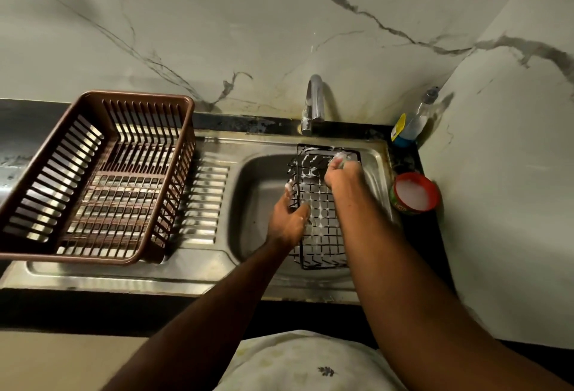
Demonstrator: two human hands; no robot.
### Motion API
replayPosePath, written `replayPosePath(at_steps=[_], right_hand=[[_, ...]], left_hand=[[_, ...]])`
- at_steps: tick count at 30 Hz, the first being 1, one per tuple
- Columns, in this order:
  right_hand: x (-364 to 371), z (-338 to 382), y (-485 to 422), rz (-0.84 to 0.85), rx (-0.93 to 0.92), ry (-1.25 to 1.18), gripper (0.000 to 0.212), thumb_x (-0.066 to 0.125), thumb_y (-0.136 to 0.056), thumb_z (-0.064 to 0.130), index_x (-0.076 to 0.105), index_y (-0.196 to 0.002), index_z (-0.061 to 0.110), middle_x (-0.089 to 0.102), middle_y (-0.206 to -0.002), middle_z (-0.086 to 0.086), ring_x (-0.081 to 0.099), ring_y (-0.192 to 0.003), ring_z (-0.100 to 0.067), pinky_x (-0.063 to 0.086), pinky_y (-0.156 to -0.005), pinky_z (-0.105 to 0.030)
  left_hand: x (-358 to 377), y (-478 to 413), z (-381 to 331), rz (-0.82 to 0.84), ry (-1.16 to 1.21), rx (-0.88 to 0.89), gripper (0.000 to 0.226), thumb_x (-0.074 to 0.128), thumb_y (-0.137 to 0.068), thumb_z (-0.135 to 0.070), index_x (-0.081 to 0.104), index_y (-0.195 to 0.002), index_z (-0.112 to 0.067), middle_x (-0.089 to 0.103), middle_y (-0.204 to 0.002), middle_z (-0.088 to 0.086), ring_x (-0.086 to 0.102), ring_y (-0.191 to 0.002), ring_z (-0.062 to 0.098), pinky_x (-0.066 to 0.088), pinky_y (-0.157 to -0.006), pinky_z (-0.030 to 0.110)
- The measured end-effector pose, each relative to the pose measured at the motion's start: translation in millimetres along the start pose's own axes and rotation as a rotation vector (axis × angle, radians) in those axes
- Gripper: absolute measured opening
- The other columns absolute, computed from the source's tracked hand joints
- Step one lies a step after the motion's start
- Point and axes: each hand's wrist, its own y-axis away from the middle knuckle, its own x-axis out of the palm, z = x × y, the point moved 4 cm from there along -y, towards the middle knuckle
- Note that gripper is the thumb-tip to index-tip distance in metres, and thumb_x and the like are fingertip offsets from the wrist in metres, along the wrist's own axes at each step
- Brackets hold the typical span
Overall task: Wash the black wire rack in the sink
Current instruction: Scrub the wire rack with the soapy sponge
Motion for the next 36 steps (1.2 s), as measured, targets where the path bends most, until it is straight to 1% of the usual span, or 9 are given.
replayPosePath(at_steps=[3,5,9,12,17,25,29,33,36], right_hand=[[-0.6,1.4,-3.2,-0.192,0.215,-0.422,0.020,0.050,-0.099,0.009,0.061,-0.113,0.001,0.061,-0.111,-0.018,0.061,-0.092,-0.024,0.050,-0.063,-0.016],[13.7,-3.2,-2.0,-0.110,0.343,-0.608,0.025,0.053,-0.095,-0.004,0.061,-0.118,0.001,0.063,-0.112,-0.016,0.063,-0.092,-0.021,0.053,-0.065,-0.021],[35.3,-2.2,9.1,0.089,0.127,-0.170,0.030,0.058,-0.092,-0.001,0.068,-0.117,0.013,0.067,-0.107,0.001,0.070,-0.088,-0.018,0.051,-0.054,-0.020],[40.8,-2.1,16.9,0.214,-0.057,-0.029,0.017,0.058,-0.093,0.007,0.071,-0.103,0.004,0.071,-0.100,-0.013,0.068,-0.095,-0.029,0.057,-0.078,-0.036],[38.6,-9.3,37.5,0.670,-0.134,0.265,0.013,0.062,-0.090,-0.002,0.071,-0.094,0.007,0.065,-0.090,-0.001,0.064,-0.087,-0.021,0.049,-0.065,-0.024],[50.9,-11.2,68.3,0.552,-0.262,0.394,0.009,0.070,-0.087,0.013,0.071,-0.095,0.011,0.071,-0.092,-0.008,0.068,-0.082,-0.023,0.058,-0.076,-0.037],[50.7,-28.4,69.5,0.868,-0.296,0.572,0.019,0.064,-0.083,0.003,0.076,-0.097,0.008,0.069,-0.092,-0.003,0.061,-0.084,-0.019,0.047,-0.074,-0.027],[29.7,-20.8,57.8,0.975,-0.330,0.527,0.028,0.065,-0.082,-0.003,0.075,-0.108,0.004,0.075,-0.105,-0.007,0.068,-0.089,-0.020,0.052,-0.076,-0.027],[27.3,-18.1,40.4,0.807,-0.395,0.595,0.030,0.066,-0.084,0.000,0.075,-0.111,0.010,0.073,-0.112,-0.007,0.067,-0.094,-0.020,0.052,-0.079,-0.027]], left_hand=[[-0.2,-3.5,-4.8,-0.012,-0.050,0.025,0.080,0.063,-0.076,-0.043,0.044,-0.147,-0.011,0.061,-0.133,0.021,0.065,-0.114,0.038,0.054,-0.097,0.059],[-3.0,-9.5,-7.1,-0.002,-0.015,0.013,0.077,0.065,-0.072,-0.046,0.051,-0.140,-0.013,0.063,-0.129,0.018,0.064,-0.113,0.038,0.054,-0.095,0.062],[-6.0,-7.9,-18.8,0.144,-0.023,0.047,0.036,0.059,-0.100,-0.031,0.058,-0.133,-0.018,0.067,-0.123,0.005,0.065,-0.106,0.015,0.054,-0.082,0.034],[-4.7,-10.6,-20.0,0.260,-0.077,0.083,0.022,0.044,-0.108,-0.027,0.064,-0.116,-0.023,0.070,-0.110,0.000,0.068,-0.096,0.006,0.053,-0.077,0.021],[-16.3,-14.8,-14.8,0.221,-0.030,0.057,0.025,0.037,-0.110,-0.021,0.060,-0.105,-0.015,0.069,-0.096,0.000,0.070,-0.082,0.009,0.055,-0.066,0.020],[-4.4,-17.3,-7.4,0.201,0.122,0.051,0.027,0.038,-0.109,-0.029,0.056,-0.125,-0.019,0.064,-0.103,0.003,0.062,-0.099,0.016,0.052,-0.092,0.029],[-3.4,-17.6,0.8,0.144,0.246,0.026,0.018,0.046,-0.104,-0.031,0.058,-0.116,-0.026,0.064,-0.081,0.000,0.065,-0.067,0.010,0.054,-0.060,0.025],[-3.7,-23.4,0.4,0.050,0.252,0.049,0.039,0.052,-0.101,-0.041,0.053,-0.137,-0.026,0.072,-0.111,0.003,0.072,-0.095,0.012,0.058,-0.083,0.039],[-7.4,-27.5,2.2,0.049,0.218,0.002,0.066,0.056,-0.097,-0.048,0.037,-0.155,-0.022,0.053,-0.145,0.018,0.059,-0.120,0.028,0.048,-0.103,0.050]])
